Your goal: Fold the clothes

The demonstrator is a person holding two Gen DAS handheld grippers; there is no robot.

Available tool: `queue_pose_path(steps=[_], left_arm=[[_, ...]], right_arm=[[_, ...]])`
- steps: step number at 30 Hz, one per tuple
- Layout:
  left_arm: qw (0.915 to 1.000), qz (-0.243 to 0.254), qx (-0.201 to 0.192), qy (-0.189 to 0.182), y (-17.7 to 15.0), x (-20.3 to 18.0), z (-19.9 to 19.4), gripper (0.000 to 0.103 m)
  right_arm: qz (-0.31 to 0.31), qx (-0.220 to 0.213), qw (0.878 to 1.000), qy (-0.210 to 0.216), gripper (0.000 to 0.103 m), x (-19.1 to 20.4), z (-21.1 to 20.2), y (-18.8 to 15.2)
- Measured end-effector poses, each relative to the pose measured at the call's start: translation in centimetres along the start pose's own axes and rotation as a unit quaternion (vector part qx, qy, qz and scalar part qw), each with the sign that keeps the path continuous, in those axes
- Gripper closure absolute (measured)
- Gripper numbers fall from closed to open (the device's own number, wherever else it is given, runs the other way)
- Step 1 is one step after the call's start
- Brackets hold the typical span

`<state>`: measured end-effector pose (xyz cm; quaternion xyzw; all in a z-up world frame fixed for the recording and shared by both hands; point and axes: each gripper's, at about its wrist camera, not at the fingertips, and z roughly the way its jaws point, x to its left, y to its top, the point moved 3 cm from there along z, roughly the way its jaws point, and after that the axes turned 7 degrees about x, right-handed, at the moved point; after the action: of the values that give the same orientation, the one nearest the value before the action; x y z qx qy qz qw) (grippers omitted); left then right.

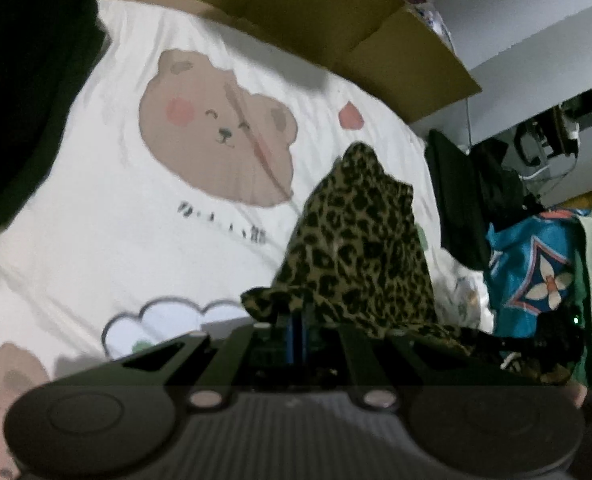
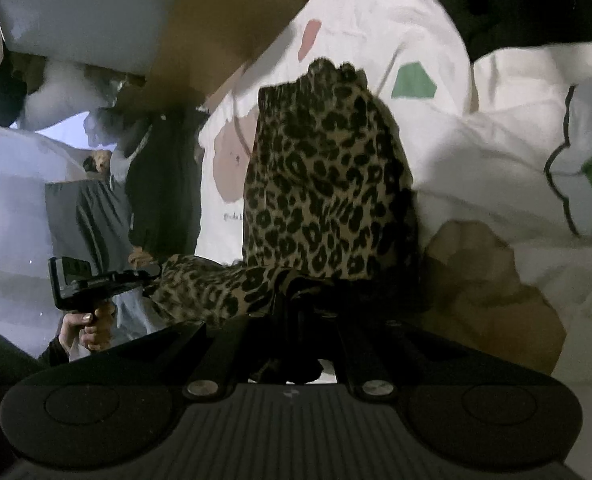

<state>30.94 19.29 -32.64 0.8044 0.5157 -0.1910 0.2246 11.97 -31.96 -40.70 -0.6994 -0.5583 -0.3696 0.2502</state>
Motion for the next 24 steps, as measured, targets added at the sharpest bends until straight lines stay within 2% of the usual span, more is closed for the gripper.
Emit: queue_pose_path(steps=[7, 11, 16, 21, 24], left_arm=[[0.9983, -0.001, -0.058, 0.001, 3.0, -0.3, 1.3, 0.099], [0.9980, 0.024, -0.056, 0.013, 4.6, -1.1, 2.5, 0.099], [0.9973, 0.032, -0.064, 0.018, 5.8, -1.7, 2.9, 0.099], [0.9973, 0.039, -0.054, 0.031, 5.6, -1.8, 2.7, 0.099], [0.9973, 0.030, -0.062, 0.026, 5.9, -1.8, 2.0, 0.099]], right_arm=[[0.019, -0.044, 0.999, -0.002, 0.101, -0.8, -0.1, 1.6], [0.025, -0.061, 0.998, -0.011, 0.101, -1.3, 0.0, 2.3], [0.035, -0.083, 0.996, -0.019, 0.101, -1.6, 0.1, 2.9], [0.026, -0.089, 0.996, -0.013, 0.101, -1.0, 0.1, 3.4], [0.026, -0.095, 0.995, -0.002, 0.101, -0.8, -0.2, 3.4]])
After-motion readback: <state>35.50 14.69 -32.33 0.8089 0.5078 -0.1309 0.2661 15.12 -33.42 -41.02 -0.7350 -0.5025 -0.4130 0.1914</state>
